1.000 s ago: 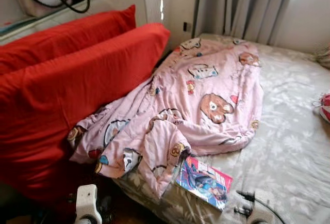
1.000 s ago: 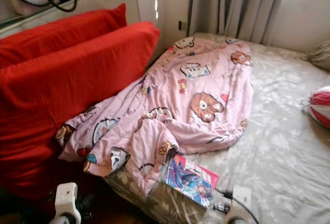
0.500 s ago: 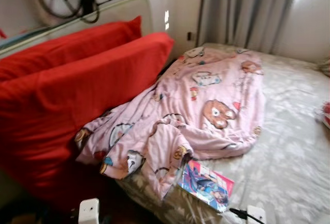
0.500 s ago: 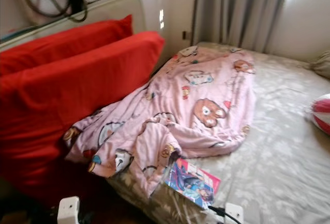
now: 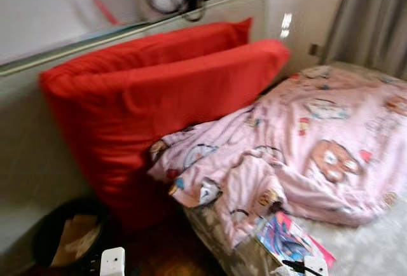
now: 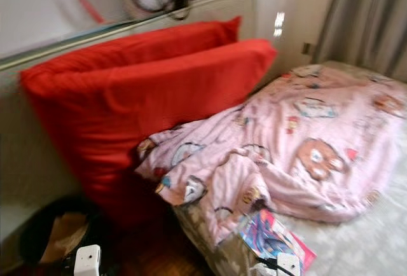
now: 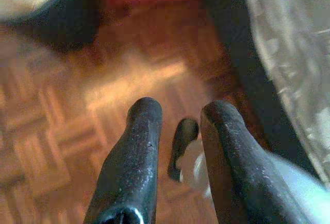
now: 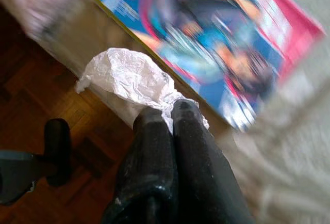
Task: Clean up the room
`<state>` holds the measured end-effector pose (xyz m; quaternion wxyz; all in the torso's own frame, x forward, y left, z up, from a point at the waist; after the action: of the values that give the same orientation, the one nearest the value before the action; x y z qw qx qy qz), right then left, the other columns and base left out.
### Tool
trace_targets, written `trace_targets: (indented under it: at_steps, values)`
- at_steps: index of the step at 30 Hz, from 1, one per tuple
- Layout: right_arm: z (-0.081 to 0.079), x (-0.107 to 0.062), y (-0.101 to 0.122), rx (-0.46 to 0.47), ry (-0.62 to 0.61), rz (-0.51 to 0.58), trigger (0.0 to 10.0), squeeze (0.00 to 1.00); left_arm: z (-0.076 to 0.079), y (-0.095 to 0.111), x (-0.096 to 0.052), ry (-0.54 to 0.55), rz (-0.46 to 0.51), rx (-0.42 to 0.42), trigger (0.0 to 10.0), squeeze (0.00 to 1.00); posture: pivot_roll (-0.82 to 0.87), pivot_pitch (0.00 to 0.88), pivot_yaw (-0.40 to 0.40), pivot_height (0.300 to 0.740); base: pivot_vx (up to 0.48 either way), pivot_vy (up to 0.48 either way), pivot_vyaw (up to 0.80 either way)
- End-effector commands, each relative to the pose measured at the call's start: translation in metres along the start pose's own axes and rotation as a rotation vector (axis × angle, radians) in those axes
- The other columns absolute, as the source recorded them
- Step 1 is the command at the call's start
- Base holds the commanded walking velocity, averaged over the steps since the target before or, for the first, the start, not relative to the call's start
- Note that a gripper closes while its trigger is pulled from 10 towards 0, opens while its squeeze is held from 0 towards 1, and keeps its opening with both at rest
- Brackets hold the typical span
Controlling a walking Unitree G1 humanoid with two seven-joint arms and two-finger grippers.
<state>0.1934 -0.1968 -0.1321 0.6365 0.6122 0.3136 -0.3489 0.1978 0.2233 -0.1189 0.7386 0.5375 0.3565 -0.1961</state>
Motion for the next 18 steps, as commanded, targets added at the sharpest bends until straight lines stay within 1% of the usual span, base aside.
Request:
trace_targets:
  at_steps: [1,5,7,12,18]
  values:
    - [0.0010,-0.0020,-0.0117,0.007,-0.004,-0.032,10.0,0.00,0.0017,0.0024,0.0008,-0.002,0.009,-0.002,10.0,0.00,0.12,0.000,0.022,0.740,0.000,0.000,0.80]
    - [0.0019,-0.0018,-0.0106,0.008,-0.007,-0.031,10.0,0.00,0.0015,0.0023,0.0008,0.002,0.009,-0.005,10.0,0.00,0.12,0.000,0.017,0.740,0.000,0.000,0.80]
    - [0.0047,-0.0017,-0.0101,0.030,-0.018,-0.032,10.0,0.00,0.0020,0.0022,0.0010,0.005,0.010,-0.010,10.0,0.00,0.12,0.000,0.012,0.740,0.000,0.000,0.00]
    - [0.0072,-0.0021,-0.0116,0.030,-0.025,-0.040,10.0,0.00,0.0028,0.0019,0.0012,0.007,0.009,-0.015,10.0,0.00,0.12,0.000,0.007,0.740,0.000,0.000,0.00]
    - [0.0042,-0.0011,-0.0078,0.040,-0.024,-0.030,10.0,0.00,0.0031,0.0010,0.0013,0.005,0.002,-0.016,10.0,0.00,0.12,0.000,0.007,0.740,0.000,0.000,0.00]
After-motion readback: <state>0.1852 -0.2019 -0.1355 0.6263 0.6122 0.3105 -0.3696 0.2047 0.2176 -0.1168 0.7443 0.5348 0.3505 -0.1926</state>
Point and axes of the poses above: a point about 5 cm out from each wrist's last joint towards the gripper, its own x axis pointing out of the wrist towards the gripper, its own y axis along the axis of the wrist's last joint, z = x × y, the point moved 5 cm from there along x, pointing out of the wrist towards the gripper, and after that the axes turned 10 degrees about -x, right-handed, at the moved point
